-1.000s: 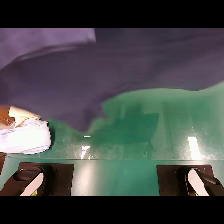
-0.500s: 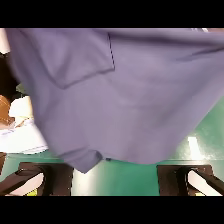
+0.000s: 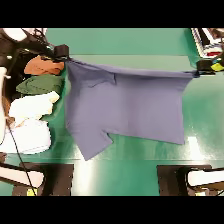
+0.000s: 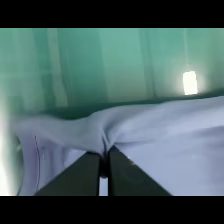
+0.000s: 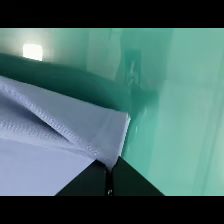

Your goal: Fold the shirts.

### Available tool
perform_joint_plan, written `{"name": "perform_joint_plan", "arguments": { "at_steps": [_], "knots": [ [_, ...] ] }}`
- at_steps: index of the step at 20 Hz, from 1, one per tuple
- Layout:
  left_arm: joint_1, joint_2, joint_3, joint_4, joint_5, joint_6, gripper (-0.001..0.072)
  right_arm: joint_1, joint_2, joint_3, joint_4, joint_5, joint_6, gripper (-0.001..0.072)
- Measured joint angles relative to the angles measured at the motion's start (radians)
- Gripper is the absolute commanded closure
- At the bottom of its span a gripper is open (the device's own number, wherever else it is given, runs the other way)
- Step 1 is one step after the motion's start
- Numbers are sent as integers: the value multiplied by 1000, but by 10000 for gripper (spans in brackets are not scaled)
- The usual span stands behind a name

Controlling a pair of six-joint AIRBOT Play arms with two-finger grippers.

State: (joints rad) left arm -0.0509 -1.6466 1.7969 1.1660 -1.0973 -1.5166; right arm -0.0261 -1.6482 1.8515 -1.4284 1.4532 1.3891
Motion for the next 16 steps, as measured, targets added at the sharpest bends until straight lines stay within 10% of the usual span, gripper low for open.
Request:
{"name": "perform_joint_plan", "arguments": {
  "at_steps": [5, 11, 12, 13, 14, 16],
  "knots": [
    [0, -81, 2, 0, 151, 49, 680, 5, -152, 121, -2, -55, 0, 699],
    [1, -100, -61, 84, -20, 98, 679, 10, -92, -62, 6, -67, -1, 691],
    [2, -100, -87, 87, -30, 100, 653, 13, -77, -106, 19, -77, -1, 570],
    [2, -101, -109, 97, -40, 100, 415, 14, -65, -142, 39, -87, -1, 402],
    [4, -101, -126, 104, -47, 92, 244, 13, -57, -171, 63, -96, -2, 383],
    [16, -95, -144, 103, -69, 69, 246, 9, -40, -209, 127, -96, -2, 384]
  ]
}}
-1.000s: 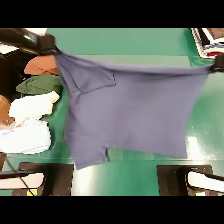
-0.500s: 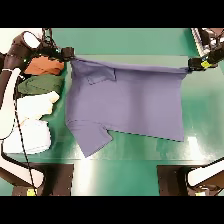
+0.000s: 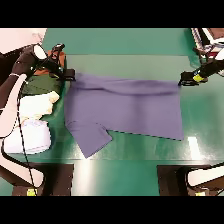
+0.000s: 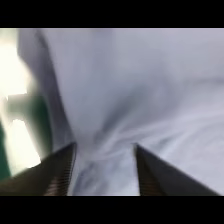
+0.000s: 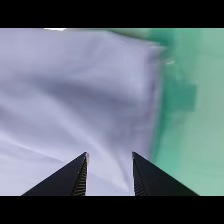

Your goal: Fold the shirts.

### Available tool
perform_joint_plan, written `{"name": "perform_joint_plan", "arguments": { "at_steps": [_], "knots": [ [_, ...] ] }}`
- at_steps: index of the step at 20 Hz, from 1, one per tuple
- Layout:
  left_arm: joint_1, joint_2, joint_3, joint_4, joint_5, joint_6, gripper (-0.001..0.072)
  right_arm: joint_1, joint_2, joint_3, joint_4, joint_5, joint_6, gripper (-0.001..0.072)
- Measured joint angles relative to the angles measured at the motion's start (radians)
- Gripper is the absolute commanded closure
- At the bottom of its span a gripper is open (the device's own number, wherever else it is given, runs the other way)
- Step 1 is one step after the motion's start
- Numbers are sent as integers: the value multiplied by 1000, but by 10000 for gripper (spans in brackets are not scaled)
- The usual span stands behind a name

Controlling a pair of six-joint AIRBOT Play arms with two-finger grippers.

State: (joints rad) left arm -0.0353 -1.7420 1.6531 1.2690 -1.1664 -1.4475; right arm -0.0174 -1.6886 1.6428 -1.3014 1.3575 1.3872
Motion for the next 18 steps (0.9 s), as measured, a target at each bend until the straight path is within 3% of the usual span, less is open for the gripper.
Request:
{"name": "perform_joint_plan", "arguments": {
  "at_steps": [4, 7, 10, 12, 18],
  "knots": [
    [52, 69, -40, -8, -110, -21, 246, -33, 87, -70, 87, 39, -3, 384],
    [86, 201, -194, -5, -160, -18, 246, -69, 217, -197, 114, 60, -10, 384],
    [97, 397, -467, -1, -127, -34, 246, -102, 375, -347, 176, 71, -13, 369],
    [102, 528, -659, -13, -97, -48, 246, -119, 466, -426, 210, 67, -14, 295],
    [105, 742, -1057, -137, -44, -56, 246, -134, 625, -549, 249, 50, -16, 295]
  ]
}}
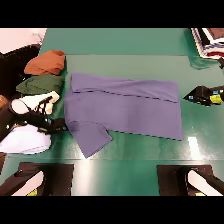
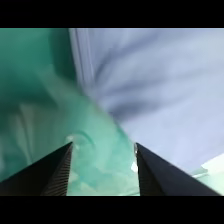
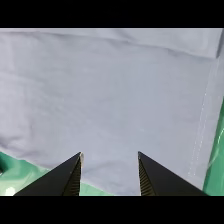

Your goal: Fold the shirts.

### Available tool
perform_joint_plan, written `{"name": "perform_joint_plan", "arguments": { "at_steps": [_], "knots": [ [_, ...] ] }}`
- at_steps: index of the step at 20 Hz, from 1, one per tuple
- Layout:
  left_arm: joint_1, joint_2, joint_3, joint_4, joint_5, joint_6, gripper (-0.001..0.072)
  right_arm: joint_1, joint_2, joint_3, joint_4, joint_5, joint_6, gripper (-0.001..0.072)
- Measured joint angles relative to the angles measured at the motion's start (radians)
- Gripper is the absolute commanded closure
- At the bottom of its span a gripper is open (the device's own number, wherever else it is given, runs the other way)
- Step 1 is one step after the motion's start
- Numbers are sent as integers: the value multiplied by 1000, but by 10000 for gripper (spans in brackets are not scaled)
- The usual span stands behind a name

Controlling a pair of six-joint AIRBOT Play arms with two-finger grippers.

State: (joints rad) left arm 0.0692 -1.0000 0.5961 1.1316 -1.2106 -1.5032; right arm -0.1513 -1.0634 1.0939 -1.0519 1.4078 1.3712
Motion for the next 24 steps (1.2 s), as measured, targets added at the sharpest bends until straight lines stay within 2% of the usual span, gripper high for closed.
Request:
{"name": "perform_joint_plan", "arguments": {
  "at_steps": [8, 10, 15, 16, 17, 21, 24],
  "knots": [
    [0, 38, -130, -156, 153, 28, 248, -1, 43, -28, 12, -2, 0, 296],
    [0, 39, -137, -179, 195, 37, 418, -1, 45, -29, 13, -5, 0, 296],
    [1, 39, -142, -207, 224, 62, 423, -1, 47, -29, 13, -14, 0, 296],
    [1, 39, -142, -211, 223, 65, 484, -1, 47, -29, 13, -15, 0, 296],
    [1, 39, -142, -216, 220, 65, 673, -1, 47, -29, 13, -16, 0, 295],
    [0, 40, -138, -226, 201, 92, 682, -2, 47, -29, 8, -10, 0, 296],
    [1, 61, -114, -217, 158, 119, 682, -5, 47, -47, -80, 37, 8, 293]
  ]
}}
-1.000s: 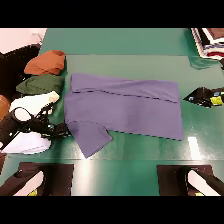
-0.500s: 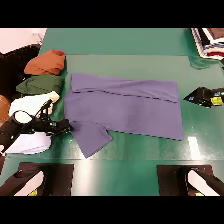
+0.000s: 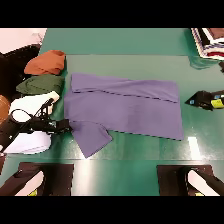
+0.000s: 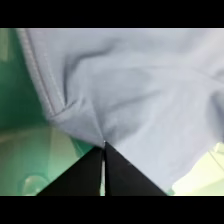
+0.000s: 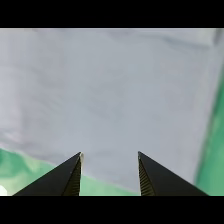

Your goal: Fold the shirts.

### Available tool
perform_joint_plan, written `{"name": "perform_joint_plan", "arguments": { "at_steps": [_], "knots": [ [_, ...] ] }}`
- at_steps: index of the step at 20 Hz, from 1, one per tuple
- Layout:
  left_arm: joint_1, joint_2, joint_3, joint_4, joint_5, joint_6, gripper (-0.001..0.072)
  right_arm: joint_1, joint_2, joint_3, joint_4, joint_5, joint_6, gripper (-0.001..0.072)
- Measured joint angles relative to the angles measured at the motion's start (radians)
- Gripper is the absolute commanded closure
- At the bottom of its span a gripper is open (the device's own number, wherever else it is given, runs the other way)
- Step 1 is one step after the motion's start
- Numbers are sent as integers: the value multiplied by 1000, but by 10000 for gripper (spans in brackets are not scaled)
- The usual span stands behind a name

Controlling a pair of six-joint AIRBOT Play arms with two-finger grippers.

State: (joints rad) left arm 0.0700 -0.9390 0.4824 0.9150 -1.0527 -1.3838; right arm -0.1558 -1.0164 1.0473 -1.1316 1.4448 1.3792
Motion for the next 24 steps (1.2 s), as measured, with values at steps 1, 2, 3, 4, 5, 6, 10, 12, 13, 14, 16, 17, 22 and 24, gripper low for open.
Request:
{"name": "perform_joint_plan", "arguments": {
  "at_steps": [1, 2, 3, 4, 5, 6, 10, 12, 13, 14, 16, 17, 22, 24],
  "knots": [
    [0, 15, 10, 13, -20, 7, 682, -10, 0, -20, -51, 27, 8, 197],
    [0, 31, 19, 24, -39, 11, 681, -27, 0, -50, -97, 43, 15, 145],
    [0, 46, 28, 35, -55, 16, 682, -49, 0, -83, -132, 53, 18, 145],
    [0, 58, 34, 44, -70, 21, 682, -77, -3, -122, -160, 60, 23, 161],
    [0, 66, 39, 50, -79, 22, 681, -110, -10, -166, -180, 63, 25, 163],
    [0, 72, 42, 55, -87, 24, 682, -139, -21, -207, -185, 63, 26, 165],
    [0, 82, 49, 68, -101, 28, 681, -206, -88, -347, -131, 6, 15, 216],
    [0, 85, 50, 71, -103, 29, 681, -199, -119, -378, -95, -44, 7, 276],
    [0, 85, 50, 72, -104, 29, 680, -183, -134, -385, -80, -66, 6, 277],
    [0, 85, 50, 72, -104, 29, 680, -166, -146, -388, -69, -72, 4, 323],
    [0, 86, 51, 77, -108, 29, 682, -121, -174, -391, -56, -82, 0, 590],
    [0, 86, 51, 80, -114, 29, 682, -99, -183, -391, -56, -88, -4, 689],
    [0, 95, 61, 137, -206, 24, 684, -16, -132, -393, -144, -60, -21, 699],
    [-1, 127, 66, 151, -246, 15, 684, -8, -51, -394, -204, 6, -24, 699]
  ]
}}
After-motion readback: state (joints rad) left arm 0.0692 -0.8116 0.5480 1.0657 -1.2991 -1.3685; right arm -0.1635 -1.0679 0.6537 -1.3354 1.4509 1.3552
